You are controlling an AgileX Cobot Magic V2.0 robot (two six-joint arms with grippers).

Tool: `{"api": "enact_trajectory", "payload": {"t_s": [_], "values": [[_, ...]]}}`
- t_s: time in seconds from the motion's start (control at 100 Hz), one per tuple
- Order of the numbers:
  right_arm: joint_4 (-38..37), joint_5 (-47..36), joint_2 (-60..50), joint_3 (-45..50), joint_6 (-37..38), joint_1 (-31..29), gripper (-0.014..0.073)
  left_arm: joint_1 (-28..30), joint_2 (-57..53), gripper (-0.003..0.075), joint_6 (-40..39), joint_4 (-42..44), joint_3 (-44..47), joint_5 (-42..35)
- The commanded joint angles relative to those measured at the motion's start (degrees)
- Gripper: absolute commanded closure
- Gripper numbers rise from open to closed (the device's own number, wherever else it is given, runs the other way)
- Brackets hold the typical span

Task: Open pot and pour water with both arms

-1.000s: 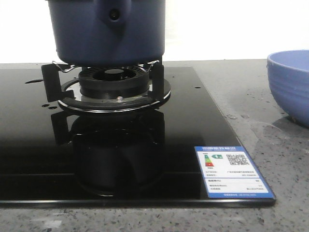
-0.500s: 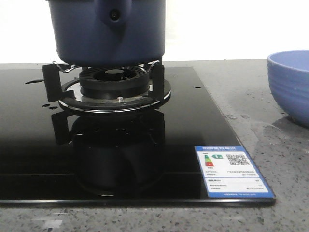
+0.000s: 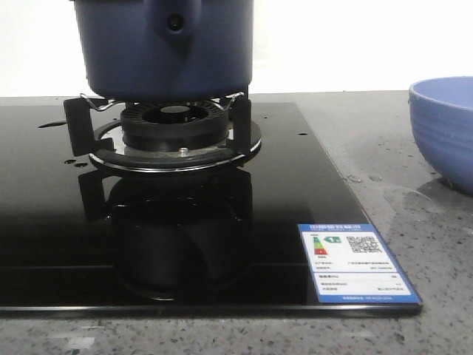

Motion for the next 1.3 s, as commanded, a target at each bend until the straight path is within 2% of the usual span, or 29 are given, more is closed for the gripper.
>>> {"api": "enact_trajectory", "payload": {"t_s": [0.0, 0.53, 0.57, 0.65, 0.69, 0.79, 0.93, 1.04, 1.2, 1.29], "values": [[-0.2, -4.8, 0.2, -1.2, -0.5, -0.2, 0.0663, 0.2, -1.4, 0.0741, -0.6, -0.2, 1.6, -2.6], [-0.2, -4.9, 0.2, -0.1, -0.5, -0.2, 0.0663, 0.2, -1.4, 0.0741, -0.6, -0.2, 1.6, -2.6], [-1.4, -4.9, 0.1, 0.9, -0.5, -0.2, 0.0663, 0.2, -1.4, 0.0741, -0.6, -0.2, 1.6, -2.6], [-8.6, -5.9, -0.3, 3.7, -0.5, -0.3, 0.0663, 0.2, -1.4, 0.0741, -0.6, -0.2, 1.6, -2.6], [-10.8, -8.0, -0.3, 5.8, -0.5, -0.6, 0.0663, 0.2, -1.4, 0.0741, -0.6, -0.2, 1.6, -2.6], [-11.0, -15.0, -0.3, 12.2, 0.8, -0.5, 0.0663, 0.2, -1.4, 0.0741, -0.6, -0.2, 1.6, -2.6], [-11.0, -28.4, -0.3, 22.9, 0.9, -0.7, 0.0663, 0.2, -1.4, 0.0741, -0.6, -0.2, 1.6, -2.6], [-11.0, -34.6, -1.1, 28.9, 0.9, -3.8, 0.0663, 0.2, -1.4, 0.0741, -0.6, -0.2, 1.6, -2.6], [-11.0, -25.0, -6.4, 28.7, 0.9, -7.4, 0.0663, 0.2, -1.4, 0.0741, -0.6, -0.2, 1.6, -2.6], [-10.0, -20.4, -6.1, 28.7, 0.9, -7.4, 0.0663, 0.2, -1.4, 0.0741, -0.6, -0.2, 1.6, -2.7]]}}
